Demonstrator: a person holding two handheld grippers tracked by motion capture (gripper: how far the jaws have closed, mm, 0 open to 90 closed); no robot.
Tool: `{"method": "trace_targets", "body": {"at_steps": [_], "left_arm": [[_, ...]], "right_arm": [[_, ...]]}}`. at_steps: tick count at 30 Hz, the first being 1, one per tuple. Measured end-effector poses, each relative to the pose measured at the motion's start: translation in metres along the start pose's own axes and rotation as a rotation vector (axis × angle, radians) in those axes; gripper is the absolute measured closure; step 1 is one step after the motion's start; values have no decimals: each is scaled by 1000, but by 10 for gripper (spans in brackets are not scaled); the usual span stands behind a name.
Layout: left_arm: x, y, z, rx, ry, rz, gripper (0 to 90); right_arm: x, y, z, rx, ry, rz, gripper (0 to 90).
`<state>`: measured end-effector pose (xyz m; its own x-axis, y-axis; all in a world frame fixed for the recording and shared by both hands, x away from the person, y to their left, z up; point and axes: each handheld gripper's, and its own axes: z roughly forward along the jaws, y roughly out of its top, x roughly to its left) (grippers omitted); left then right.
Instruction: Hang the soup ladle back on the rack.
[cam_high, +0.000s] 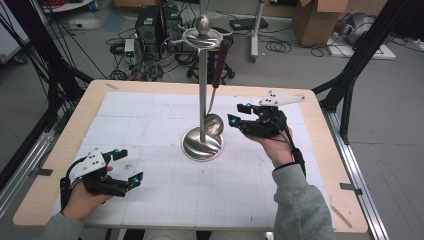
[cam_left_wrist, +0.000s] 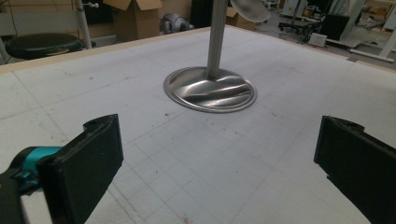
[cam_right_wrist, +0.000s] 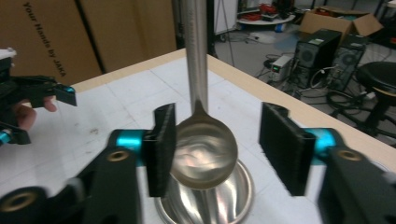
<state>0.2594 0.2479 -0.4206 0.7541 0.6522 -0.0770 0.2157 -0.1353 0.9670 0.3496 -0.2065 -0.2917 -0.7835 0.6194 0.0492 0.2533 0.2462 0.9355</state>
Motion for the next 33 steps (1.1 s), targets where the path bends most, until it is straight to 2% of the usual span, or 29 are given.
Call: {"method": "trace_targets", "body": {"at_steps": [2,3,4,8,9,10,13,14,20,25,28,29,32,33], "left_arm": [[0,0,0,-2,-1,-3,18],[0,0,0,-2,-1,-3,19],[1,0,1,-2,0,-4,18],[1,0,0,-2,2,-3,19],[0,0,0,-7,3,-5,18],[0,0,0,-7,3,-5,18],[1,1,-1,-16,2,-1,19],[1,1,-1,-14,4,1,19],[0,1,-3,-34,6,5,18],[0,2,-3,-39,6,7,19],[0,3,-4,-47,3,-1,19],[0,3,-4,-47,3,-1,19],[-1,4,-5,-52,3,0,18],[-1,4,-5,-52,3,0,18]], "right_arm": [[-1,-3,-2,-4,-13,-12,349],[-1,-3,-2,-4,-13,-12,349],[-1,-6,-5,2,-17,-30,284],[1,-10,-8,5,1,-41,210],[3,-12,-11,-2,15,-56,149],[5,-12,-12,-4,10,-58,149],[8,-14,-15,-15,4,-55,3],[9,-15,-16,-16,-2,-50,3],[13,-25,-20,-20,49,-75,2],[14,-36,-24,-30,68,-76,3],[12,-51,-26,-37,86,-66,3],[12,-51,-26,-37,86,-66,3],[6,-69,-27,-44,83,-38,3],[6,-69,-27,-44,83,-38,3]]}}
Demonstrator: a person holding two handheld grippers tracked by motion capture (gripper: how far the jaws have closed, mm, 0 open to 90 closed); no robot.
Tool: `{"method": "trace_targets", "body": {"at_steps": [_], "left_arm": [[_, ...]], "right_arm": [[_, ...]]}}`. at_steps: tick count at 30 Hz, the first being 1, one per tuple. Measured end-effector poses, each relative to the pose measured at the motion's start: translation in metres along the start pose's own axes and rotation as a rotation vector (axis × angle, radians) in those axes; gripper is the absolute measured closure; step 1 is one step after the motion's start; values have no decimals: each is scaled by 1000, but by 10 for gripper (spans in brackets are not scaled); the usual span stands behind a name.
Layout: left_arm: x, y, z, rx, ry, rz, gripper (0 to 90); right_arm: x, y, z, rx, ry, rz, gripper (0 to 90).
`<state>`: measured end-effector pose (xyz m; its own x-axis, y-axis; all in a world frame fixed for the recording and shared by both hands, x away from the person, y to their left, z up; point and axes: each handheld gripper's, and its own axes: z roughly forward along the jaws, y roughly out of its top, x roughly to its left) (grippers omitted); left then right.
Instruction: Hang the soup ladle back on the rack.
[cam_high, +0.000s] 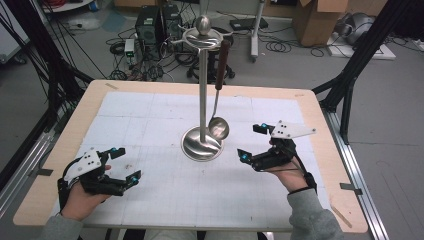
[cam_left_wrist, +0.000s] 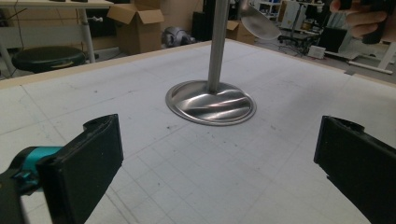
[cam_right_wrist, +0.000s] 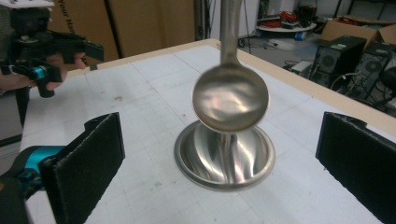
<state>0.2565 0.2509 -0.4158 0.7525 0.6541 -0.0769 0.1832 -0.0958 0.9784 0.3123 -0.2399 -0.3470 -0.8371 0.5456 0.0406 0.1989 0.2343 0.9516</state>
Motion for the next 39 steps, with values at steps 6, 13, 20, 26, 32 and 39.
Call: {"method": "trace_targets", "body": {"at_steps": [6,13,20,26,32,39], "left_arm": [[0,0,0,-1,-1,-3,19],[-1,0,0,0,-3,-1,19],[-1,1,-1,-7,-2,-4,18],[-1,2,-1,-6,-6,2,19],[0,3,-3,-24,-2,-9,18],[1,2,-3,-22,-4,-10,18]], "right_arm": [[-7,-12,-6,-20,-18,32,3],[-12,-27,-16,-33,-41,64,3],[-14,-39,-27,-40,-67,76,3],[-18,-49,-35,-51,-110,93,3],[-15,-55,-41,-70,-135,71,3],[-12,-69,-53,-101,-150,67,3]]}}
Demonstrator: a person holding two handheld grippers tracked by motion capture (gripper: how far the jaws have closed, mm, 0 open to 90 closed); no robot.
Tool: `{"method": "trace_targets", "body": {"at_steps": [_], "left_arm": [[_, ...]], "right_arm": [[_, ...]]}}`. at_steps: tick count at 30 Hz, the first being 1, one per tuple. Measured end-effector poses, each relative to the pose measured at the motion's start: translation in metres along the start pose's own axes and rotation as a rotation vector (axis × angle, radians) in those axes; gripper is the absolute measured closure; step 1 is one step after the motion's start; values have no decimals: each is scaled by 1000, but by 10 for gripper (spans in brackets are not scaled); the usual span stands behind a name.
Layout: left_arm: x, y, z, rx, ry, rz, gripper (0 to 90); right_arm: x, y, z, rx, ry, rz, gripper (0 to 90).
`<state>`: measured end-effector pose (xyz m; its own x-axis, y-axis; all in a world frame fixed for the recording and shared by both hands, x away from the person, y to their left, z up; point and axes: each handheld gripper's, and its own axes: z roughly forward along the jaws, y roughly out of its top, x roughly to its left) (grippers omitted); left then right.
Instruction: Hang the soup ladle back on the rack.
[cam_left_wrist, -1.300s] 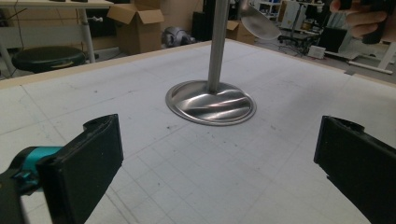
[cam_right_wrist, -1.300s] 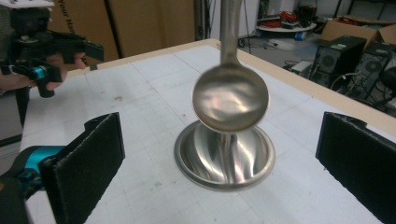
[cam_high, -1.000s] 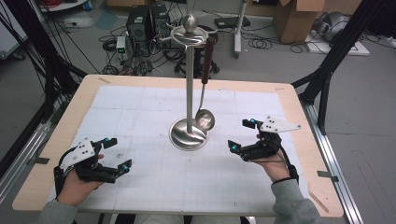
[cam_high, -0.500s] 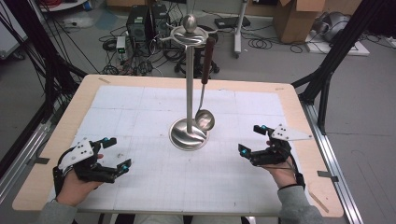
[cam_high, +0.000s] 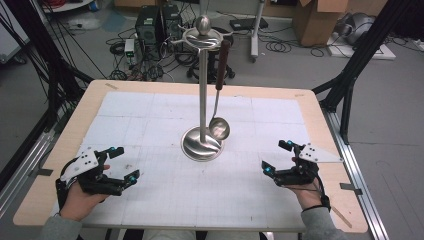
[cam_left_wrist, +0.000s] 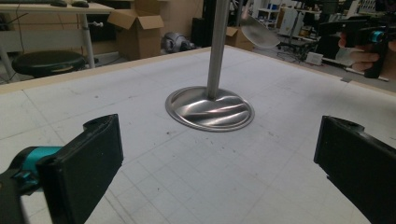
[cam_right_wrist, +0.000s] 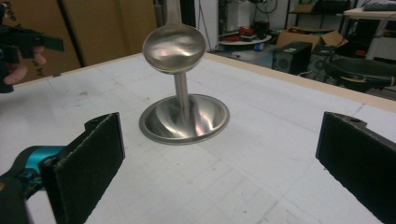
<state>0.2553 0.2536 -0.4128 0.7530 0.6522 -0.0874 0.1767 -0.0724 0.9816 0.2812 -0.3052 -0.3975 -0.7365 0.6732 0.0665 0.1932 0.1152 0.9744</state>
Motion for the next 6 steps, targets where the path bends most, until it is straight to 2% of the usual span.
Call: {"method": "trace_targets", "body": {"at_steps": [6], "left_arm": [[0,0,1,3,2,4,19]], "right_arm": [[-3,-4,-3,0,-2,21,3]]}}
